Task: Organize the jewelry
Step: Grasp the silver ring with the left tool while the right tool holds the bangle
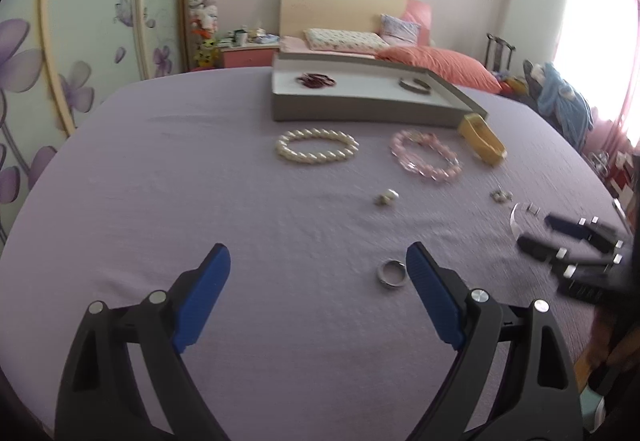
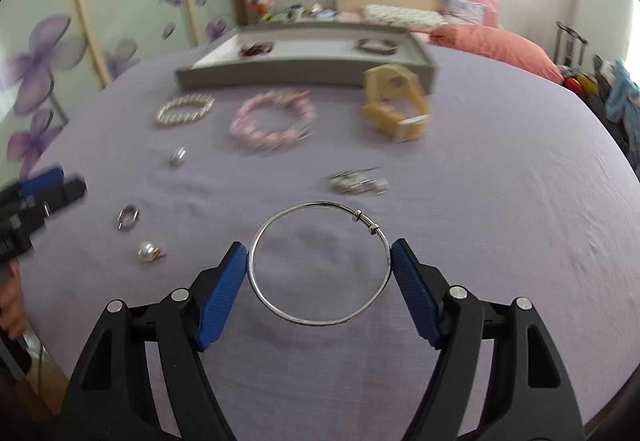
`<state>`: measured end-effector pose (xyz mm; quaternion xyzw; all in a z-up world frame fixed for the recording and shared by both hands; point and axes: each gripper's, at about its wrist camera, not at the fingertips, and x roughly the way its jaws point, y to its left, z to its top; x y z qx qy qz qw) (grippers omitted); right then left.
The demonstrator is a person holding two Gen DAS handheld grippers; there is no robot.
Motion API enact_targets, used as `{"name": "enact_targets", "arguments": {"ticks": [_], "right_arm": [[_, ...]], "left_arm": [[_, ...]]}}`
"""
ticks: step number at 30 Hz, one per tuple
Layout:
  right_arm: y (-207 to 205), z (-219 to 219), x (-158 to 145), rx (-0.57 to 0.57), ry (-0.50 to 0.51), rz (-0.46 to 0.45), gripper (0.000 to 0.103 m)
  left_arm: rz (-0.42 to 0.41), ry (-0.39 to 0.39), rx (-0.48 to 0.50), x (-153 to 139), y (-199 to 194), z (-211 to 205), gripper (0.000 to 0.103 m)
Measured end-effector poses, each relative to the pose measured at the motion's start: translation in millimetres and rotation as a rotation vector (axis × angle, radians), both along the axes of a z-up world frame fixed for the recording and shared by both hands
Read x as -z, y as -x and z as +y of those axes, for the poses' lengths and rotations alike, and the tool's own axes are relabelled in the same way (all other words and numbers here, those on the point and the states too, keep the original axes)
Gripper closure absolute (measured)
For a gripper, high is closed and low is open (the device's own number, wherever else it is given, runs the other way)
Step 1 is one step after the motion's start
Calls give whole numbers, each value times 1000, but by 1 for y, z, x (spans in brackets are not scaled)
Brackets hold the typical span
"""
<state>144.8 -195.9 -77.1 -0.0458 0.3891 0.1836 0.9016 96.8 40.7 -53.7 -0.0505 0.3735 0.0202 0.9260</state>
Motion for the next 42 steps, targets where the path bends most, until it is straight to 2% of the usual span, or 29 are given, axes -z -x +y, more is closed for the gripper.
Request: {"name": "enact_targets", "arguments": {"ticks": [2, 10, 18, 26, 29, 38, 42], "right_arm": [[-1, -9, -7, 17, -13, -16, 28], [-7, -14, -9, 9, -52, -5, 28], [-8, -12, -6, -4, -75, 13, 28], [-8, -12, -5, -14, -88, 21, 28], [-7, -11, -6, -18, -90, 22, 28], [-3, -8, -10, -32, -101, 13, 28], [-3, -7, -13, -38, -106, 2, 28]], "left_arm": [[9, -5, 17, 4, -3, -9, 17], [64, -22, 75, 23, -15, -37, 47], [71, -28, 66, 27, -21, -43, 64], [68, -32, 68, 27, -18, -48, 68], [68, -35, 61, 27, -17, -47, 80], [63, -39, 63, 26, -13, -44, 81], [67, -29, 35, 23, -15, -32, 81]]}}
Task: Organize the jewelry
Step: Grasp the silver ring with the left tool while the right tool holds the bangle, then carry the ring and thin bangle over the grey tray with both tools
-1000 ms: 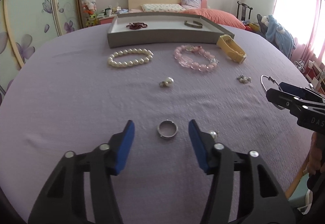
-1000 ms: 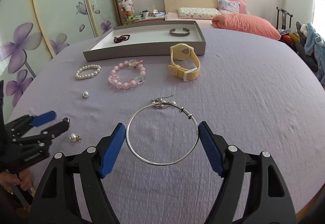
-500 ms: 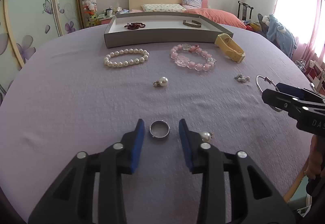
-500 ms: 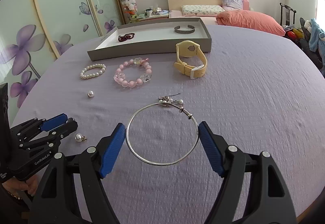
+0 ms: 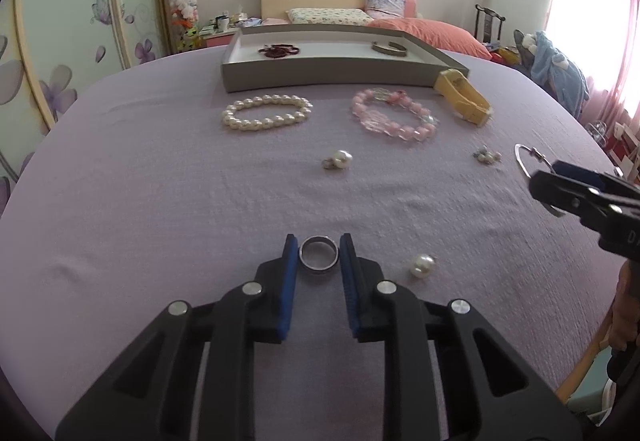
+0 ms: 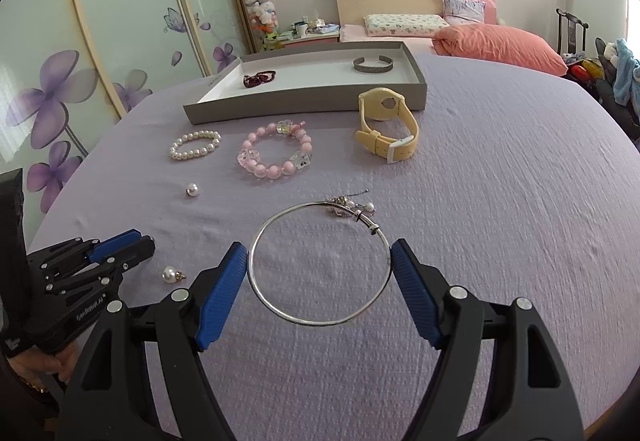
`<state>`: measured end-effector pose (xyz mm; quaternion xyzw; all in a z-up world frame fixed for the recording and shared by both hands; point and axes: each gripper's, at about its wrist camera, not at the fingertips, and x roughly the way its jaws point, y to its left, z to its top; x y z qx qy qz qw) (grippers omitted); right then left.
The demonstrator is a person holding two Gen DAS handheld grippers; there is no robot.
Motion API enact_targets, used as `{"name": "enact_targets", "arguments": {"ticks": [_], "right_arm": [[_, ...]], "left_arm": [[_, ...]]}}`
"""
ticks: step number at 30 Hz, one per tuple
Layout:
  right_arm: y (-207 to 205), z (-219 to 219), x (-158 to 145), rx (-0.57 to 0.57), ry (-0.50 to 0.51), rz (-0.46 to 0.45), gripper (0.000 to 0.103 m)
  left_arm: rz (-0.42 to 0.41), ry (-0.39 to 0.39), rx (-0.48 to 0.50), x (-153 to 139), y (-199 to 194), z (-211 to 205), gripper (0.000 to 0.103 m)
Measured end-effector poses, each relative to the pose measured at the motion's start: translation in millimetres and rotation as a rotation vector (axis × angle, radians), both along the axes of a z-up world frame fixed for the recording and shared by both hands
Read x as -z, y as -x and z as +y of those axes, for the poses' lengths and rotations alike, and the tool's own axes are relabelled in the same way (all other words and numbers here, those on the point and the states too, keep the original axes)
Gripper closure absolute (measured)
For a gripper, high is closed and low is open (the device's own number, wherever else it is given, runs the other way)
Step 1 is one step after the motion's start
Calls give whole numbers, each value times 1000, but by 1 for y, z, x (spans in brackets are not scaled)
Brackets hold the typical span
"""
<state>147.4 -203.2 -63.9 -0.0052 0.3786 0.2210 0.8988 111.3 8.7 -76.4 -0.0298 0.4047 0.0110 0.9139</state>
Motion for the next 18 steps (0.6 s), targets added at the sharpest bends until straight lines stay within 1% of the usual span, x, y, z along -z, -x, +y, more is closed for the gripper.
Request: {"name": "enact_targets", "arguments": {"ticks": [9, 15, 18], "right_arm": [[-1, 5, -8, -8, -5, -28, 28], [-1, 11, -13, -19, 1, -45, 28], [-1, 13, -15, -23, 5, -54, 28]], "left_arm": [[-90, 21, -140, -38, 1, 55, 81], [-110, 31, -190, -49, 3, 77, 81], [-113, 33, -197, -51, 4, 81, 81]]}}
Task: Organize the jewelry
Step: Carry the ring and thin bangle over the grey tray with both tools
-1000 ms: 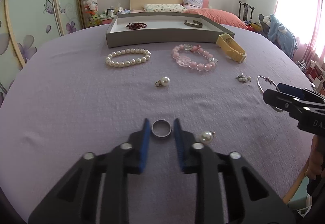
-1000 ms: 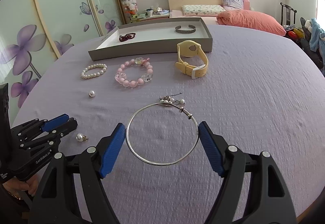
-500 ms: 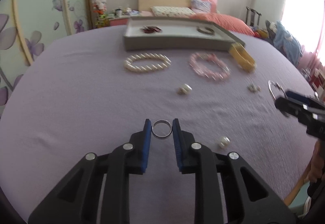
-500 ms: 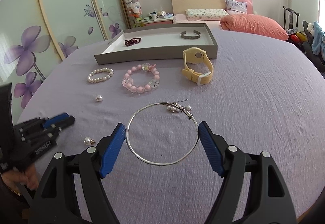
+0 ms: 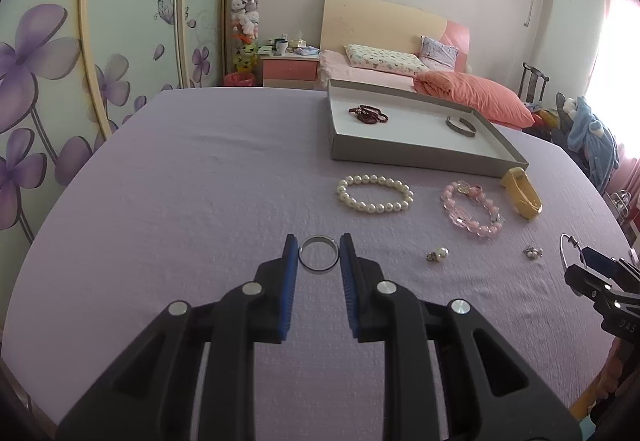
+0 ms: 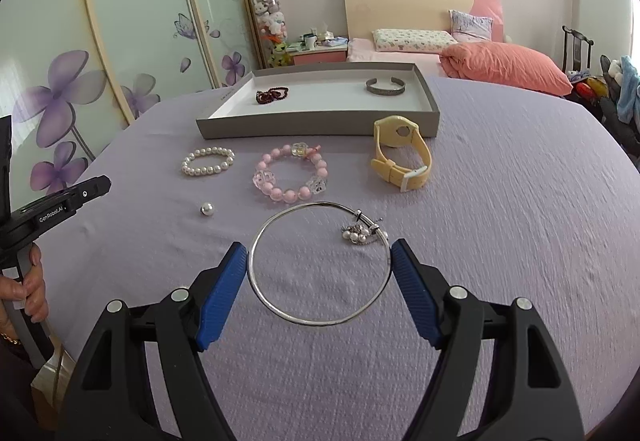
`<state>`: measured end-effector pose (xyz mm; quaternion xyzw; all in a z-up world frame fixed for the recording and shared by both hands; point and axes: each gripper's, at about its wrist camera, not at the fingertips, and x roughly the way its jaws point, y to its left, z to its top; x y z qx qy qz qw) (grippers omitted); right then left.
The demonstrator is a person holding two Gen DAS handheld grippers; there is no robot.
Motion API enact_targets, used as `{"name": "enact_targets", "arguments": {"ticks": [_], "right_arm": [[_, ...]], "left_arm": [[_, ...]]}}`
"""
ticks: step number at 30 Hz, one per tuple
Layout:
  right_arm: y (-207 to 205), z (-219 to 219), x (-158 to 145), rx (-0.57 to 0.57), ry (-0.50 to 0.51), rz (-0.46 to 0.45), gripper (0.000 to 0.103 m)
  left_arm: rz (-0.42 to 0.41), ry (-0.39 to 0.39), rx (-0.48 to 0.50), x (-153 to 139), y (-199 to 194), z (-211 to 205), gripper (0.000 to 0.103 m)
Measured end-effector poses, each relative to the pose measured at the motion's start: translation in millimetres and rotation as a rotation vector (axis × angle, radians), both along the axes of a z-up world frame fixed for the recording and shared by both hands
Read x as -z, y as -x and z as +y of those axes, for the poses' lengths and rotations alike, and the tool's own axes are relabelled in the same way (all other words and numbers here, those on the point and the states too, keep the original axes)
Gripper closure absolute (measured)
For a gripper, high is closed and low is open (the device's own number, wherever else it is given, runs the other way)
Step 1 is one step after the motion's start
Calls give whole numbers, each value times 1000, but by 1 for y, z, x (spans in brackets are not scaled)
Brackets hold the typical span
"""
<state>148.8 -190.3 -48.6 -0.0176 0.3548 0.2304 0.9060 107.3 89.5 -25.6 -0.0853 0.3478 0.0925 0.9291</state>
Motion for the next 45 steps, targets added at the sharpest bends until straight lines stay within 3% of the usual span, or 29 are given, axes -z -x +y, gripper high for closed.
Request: {"name": "enact_targets", "arguments": {"ticks": [9, 15, 22, 28, 36, 45], "right_arm": [[-2, 10, -6, -24, 15, -19, 28], [-16, 10, -33, -17, 20, -99, 28], [-63, 8, -67, 30, 12, -176, 28], [-132, 14, -85, 54, -31, -172, 28], [-222, 36, -48, 40, 0, -21, 28], [-266, 54, -4, 36, 128, 108, 28]], "left_arm": [[-11, -1, 4, -7, -3, -1, 81], [-45, -21, 7, -27, -15, 0, 81], [-115, -28, 24, -58, -50, 0, 81], [-149, 2, 68, -78, -114, -8, 81], [-98, 56, 114, -64, -223, -26, 81], [-9, 35, 135, -26, -290, -51, 81]]}}
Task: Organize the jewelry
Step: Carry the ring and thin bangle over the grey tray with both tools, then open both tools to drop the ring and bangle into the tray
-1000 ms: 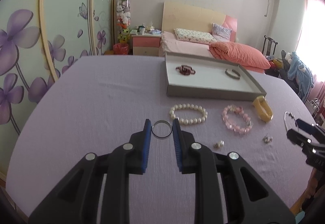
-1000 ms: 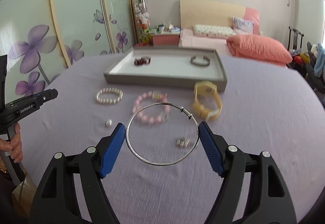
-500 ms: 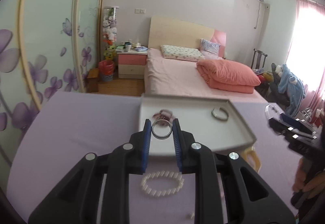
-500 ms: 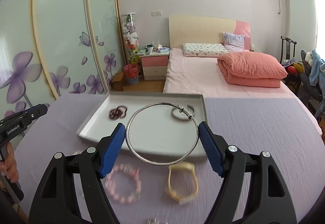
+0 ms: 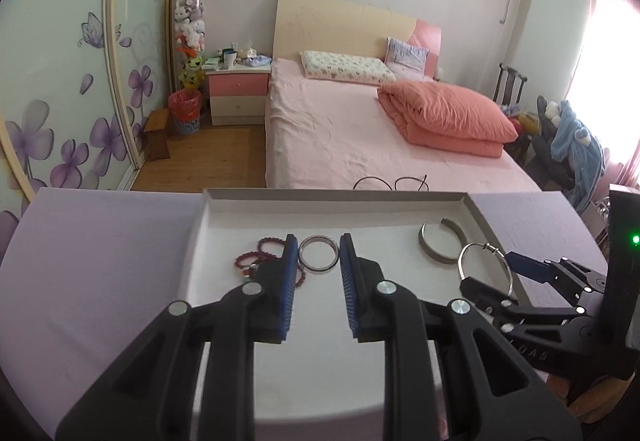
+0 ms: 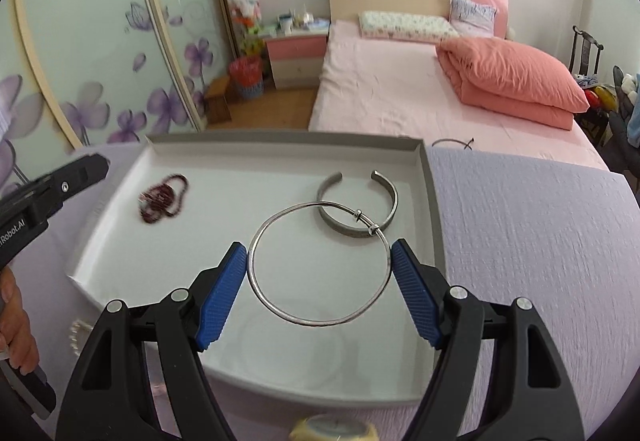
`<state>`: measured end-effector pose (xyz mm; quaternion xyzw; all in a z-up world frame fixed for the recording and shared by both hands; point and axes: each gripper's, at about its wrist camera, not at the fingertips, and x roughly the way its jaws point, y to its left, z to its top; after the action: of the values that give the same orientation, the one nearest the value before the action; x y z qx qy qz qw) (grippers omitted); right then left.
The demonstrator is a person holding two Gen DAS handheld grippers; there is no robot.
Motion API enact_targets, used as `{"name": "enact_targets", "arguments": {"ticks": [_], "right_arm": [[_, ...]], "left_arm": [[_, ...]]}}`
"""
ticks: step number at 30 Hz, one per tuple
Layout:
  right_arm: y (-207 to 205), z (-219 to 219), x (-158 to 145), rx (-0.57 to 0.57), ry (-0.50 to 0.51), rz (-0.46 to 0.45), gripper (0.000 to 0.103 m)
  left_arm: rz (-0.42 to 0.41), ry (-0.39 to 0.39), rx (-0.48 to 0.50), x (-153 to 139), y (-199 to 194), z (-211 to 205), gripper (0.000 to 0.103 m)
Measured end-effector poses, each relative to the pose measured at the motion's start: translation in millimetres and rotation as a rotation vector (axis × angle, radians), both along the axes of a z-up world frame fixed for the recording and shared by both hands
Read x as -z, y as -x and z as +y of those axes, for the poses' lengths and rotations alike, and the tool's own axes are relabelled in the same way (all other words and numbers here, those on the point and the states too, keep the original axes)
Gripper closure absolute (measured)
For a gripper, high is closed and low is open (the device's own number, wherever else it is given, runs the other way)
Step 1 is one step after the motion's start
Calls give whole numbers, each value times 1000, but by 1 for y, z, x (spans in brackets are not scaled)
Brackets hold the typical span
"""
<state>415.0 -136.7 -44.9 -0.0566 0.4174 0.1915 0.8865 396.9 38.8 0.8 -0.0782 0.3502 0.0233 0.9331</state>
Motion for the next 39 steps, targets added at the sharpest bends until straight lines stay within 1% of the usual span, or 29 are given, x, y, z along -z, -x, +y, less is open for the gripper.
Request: {"name": "enact_targets", "arguments": {"ticks": [4, 8, 9, 10, 12, 15, 21, 24, 26, 27, 28, 30, 33, 36, 39], "right_arm": [[-9, 3, 6, -3, 33, 20, 28], [-14, 3, 9, -5, 41, 43, 27], [-14, 2, 10, -2, 37, 48, 26], [-13, 1, 9, -4, 32, 46, 21], [-10, -1, 7, -8, 30, 34, 18], [-2, -8, 2, -10, 19, 9, 18], [7, -20, -3, 3, -22, -7, 18], [11, -21, -4, 2, -14, -27, 18], [13, -21, -5, 4, -2, -45, 18], [16, -22, -6, 5, 0, -53, 18], [18, -24, -8, 5, -3, -60, 18], [24, -29, -12, 5, -13, -75, 18], [36, -36, -20, 9, -40, -96, 18], [56, -44, -28, 9, -75, -119, 18], [79, -51, -36, 7, -98, -146, 19]], "left_arm": [[21, -15, 11, 9, -15, -7, 81], [37, -26, 17, 14, -29, -12, 81], [41, -25, 17, 15, -32, -13, 81], [46, -26, 17, 17, -35, -13, 81], [58, -28, 16, 20, -41, -14, 81], [75, -39, 13, 23, -49, -16, 81], [119, -51, 0, 33, -61, -17, 81], [140, -49, -6, 39, -69, -16, 81], [146, -46, -22, 42, -71, -14, 79], [142, -32, -28, 42, -70, -12, 70], [134, -21, -31, 40, -68, -11, 58], [109, -16, -43, 33, -59, -5, 48], [73, -22, -60, 18, -39, 4, 42], [32, -17, -94, 0, -6, 21, 36], [4, -21, -108, -12, 27, 31, 30]]}}
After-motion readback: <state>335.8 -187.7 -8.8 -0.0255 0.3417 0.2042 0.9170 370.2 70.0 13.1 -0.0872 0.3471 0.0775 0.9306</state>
